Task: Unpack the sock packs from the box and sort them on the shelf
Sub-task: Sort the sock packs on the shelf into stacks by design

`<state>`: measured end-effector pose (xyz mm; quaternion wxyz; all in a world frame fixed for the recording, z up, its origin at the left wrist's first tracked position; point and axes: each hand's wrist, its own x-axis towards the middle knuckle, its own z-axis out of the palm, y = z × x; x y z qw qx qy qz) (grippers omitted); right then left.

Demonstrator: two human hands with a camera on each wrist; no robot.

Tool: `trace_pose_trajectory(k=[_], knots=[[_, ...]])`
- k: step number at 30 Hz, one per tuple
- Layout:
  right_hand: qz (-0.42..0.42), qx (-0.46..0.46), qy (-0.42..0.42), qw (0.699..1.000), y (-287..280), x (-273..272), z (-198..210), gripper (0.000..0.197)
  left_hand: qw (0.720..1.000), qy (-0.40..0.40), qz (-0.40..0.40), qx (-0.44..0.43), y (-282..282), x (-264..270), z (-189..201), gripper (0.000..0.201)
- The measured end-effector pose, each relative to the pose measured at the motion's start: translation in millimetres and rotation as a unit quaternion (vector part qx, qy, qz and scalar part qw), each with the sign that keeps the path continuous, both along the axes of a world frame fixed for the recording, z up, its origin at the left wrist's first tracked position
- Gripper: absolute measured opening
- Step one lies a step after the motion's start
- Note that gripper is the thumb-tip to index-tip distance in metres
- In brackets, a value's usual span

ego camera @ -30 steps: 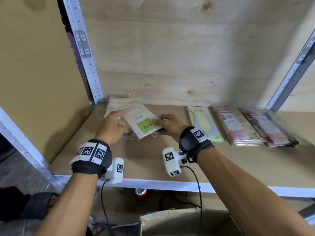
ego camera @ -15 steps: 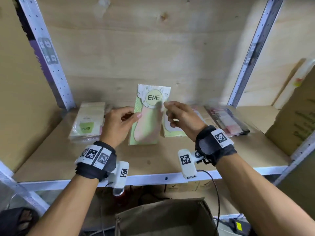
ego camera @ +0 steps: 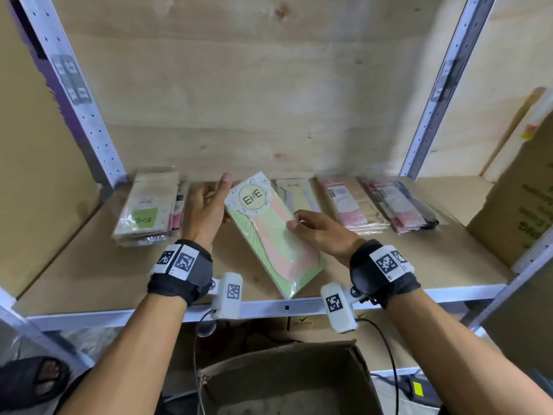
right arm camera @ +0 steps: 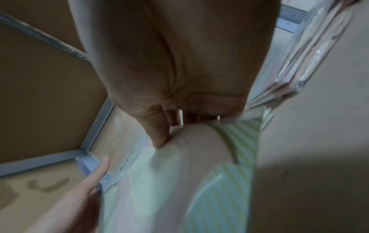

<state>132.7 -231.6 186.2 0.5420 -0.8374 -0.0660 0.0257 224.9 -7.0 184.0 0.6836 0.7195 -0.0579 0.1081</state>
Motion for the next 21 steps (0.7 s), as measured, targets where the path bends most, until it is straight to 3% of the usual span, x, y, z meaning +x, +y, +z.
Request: trace_pose_trajectory(k=[5, 8, 11, 13, 16, 18, 21], knots=[[0.023, -0.073, 0.008, 0.997, -15.0, -4.1, -7.3, 0.033, 0.989, -0.033, -0.007, 0.144, -0.2, 5.5, -9.2, 0.053], [0.023, -0.037, 0.008, 0.999, -18.8, -9.5, -12.2, 0.027, 0.996, -0.003, -0.059, 0.072, -9.4, 3.8, -11.1, 0.056], [0.015, -0.008, 0.014, 1.000, -20.8, -12.9, -11.9, 0.026, 0.997, 0.060, -0.048, -0.010, -18.6, -0.7, -8.2, 0.032], [-0.006, -0.002, 0.011, 1.000, -22.6, -13.6, -11.5, 0.026, 0.994, 0.092, -0.046, -0.027, -19.1, -2.1, -6.1, 0.041], [-0.079, 0.052, 0.004, 0.996, -22.7, -11.9, -12.9, 0.033, 0.985, 0.120, -0.108, -0.058, -19.2, -6.1, -2.3, 0.060], [-0.114, 0.094, -0.004, 0.989, -18.6, -9.8, -14.3, 0.029, 0.986, 0.108, -0.127, -0.009, -29.2, -12.2, -4.3, 0.057], [-0.144, 0.154, 0.007, 0.977, -6.3, -5.4, -17.5, 0.031, 0.988, 0.054, -0.096, 0.112, -50.5, -25.9, -8.7, 0.047]])
